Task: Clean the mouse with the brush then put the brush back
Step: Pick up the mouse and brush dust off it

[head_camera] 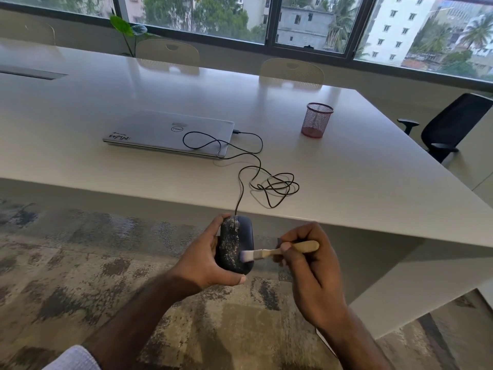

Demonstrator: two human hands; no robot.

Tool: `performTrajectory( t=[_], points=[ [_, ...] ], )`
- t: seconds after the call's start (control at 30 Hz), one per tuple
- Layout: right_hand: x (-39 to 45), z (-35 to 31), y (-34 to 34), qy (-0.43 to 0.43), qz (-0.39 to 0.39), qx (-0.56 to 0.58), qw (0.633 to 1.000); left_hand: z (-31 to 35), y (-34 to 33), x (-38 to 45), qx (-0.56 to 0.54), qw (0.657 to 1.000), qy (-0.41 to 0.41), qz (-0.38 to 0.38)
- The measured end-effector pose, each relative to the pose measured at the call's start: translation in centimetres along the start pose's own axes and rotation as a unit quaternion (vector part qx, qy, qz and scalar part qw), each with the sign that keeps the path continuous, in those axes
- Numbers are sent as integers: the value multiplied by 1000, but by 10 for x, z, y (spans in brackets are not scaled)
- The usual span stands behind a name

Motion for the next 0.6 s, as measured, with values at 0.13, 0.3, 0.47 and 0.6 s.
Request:
performTrajectory(
  t=[0.13, 0.3, 0.47, 0.6],
  points=[
    [-7, 3, -13, 5, -74, -30, 997, -2, 0, 2, 9, 1000, -7, 3],
    [-2, -3, 1, 25, -17, -15, 999, 0, 2, 1, 8, 1000, -3, -3],
    [-4, -2, -12, 10, -95, 2, 995, -1, 1, 1, 12, 1000, 0, -2],
    [-5, 1, -9, 13, -126, -34, 991, 1, 2, 0, 12, 1000, -1, -6]
  ],
)
Point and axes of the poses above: each hand's wrist, its own x-axis towards the middle knuckle, its own y-axis out of the back of the hand, z = x × y, the point moved 6 cm from there along x, towards the middle knuckle, and after that the axes turned 9 degrees about -y, right-handed, at the moved point
